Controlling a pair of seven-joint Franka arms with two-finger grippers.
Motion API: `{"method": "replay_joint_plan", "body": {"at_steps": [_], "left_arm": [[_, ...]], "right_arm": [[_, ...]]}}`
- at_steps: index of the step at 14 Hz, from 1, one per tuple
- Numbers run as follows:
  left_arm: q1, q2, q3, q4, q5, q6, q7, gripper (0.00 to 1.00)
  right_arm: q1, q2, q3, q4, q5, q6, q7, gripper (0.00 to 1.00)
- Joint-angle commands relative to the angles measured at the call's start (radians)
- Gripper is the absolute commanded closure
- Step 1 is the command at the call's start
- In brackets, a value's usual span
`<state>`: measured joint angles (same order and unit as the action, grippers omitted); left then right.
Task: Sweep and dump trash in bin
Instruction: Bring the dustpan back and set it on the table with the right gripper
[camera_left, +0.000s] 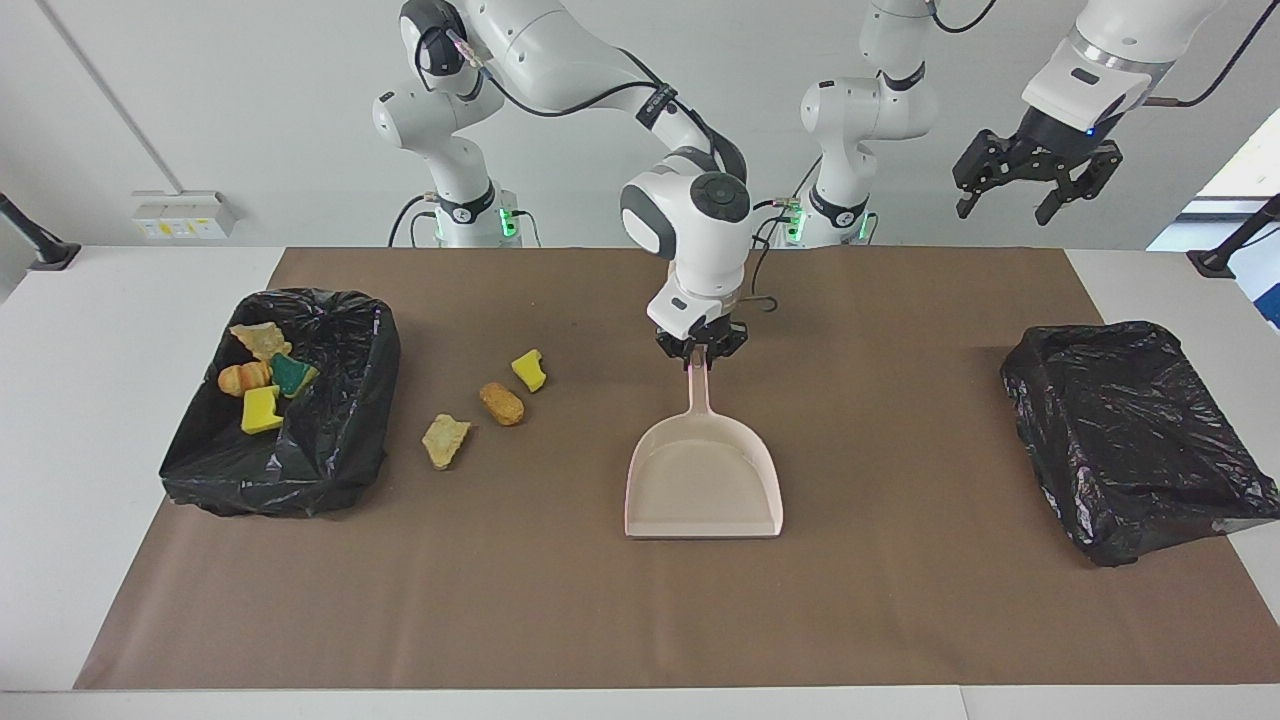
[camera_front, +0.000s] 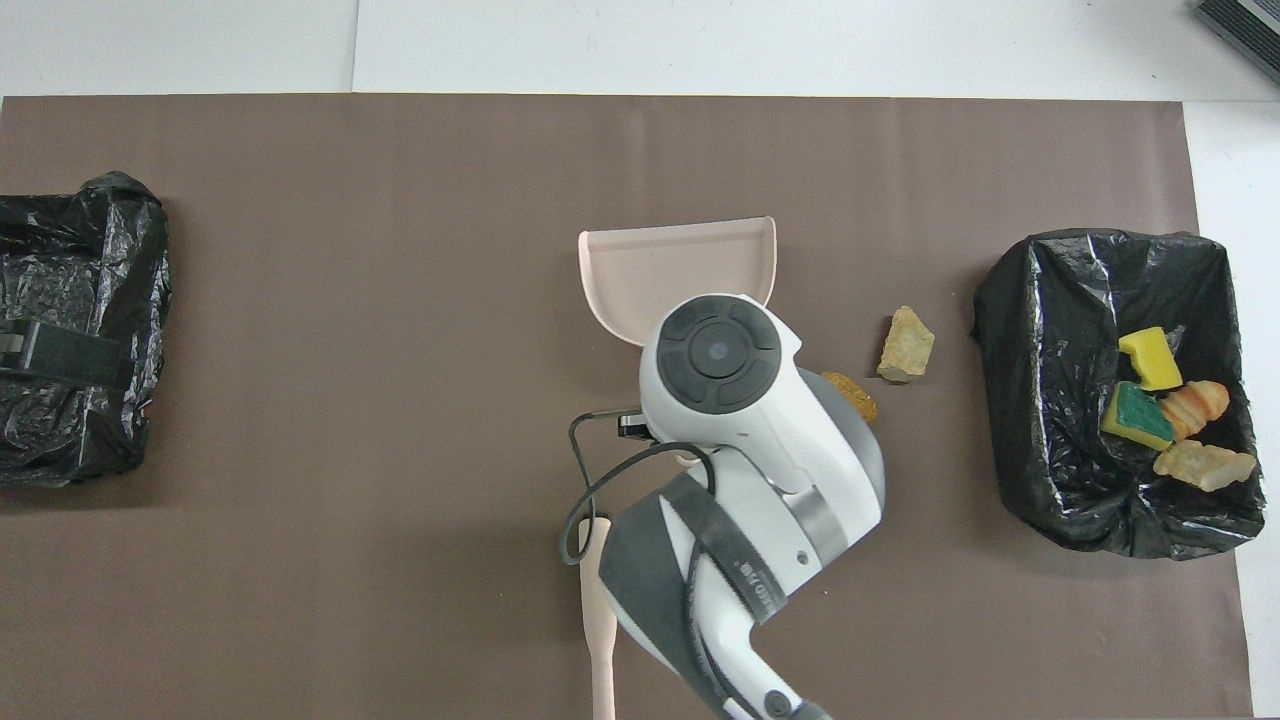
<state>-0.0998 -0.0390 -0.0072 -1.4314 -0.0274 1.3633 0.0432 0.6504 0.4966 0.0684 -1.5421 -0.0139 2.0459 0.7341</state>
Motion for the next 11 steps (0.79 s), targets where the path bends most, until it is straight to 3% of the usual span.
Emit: {"method": "replay_joint_plan", "body": {"at_steps": [1, 8, 9, 11], "left_arm": [[0.008, -0.013, -0.002, -0.006, 0.001, -0.012, 0.015, 0.0], [0.008, -0.013, -0.002, -0.006, 0.0, -0.012, 0.015, 0.0], [0.008, -0.013, -0.002, -0.006, 0.0, -0.012, 0.015, 0.0], [0.008, -0.013, -0.002, -0.006, 0.0, -0.013, 0.015, 0.0]], "right_arm": [[-0.009, 0.002, -0.002, 0.013, 0.038, 0.031, 0.001, 1.0], [-0.029, -0.009, -0.002, -0.033, 0.045, 0.06, -0.114, 1.0], [-0.035, -0.009, -0.002, -0.033, 0.045, 0.06, -0.119, 0.76], [-0.037, -0.009, -0.002, -0.032, 0.039, 0.048, -0.134, 0.0]]}}
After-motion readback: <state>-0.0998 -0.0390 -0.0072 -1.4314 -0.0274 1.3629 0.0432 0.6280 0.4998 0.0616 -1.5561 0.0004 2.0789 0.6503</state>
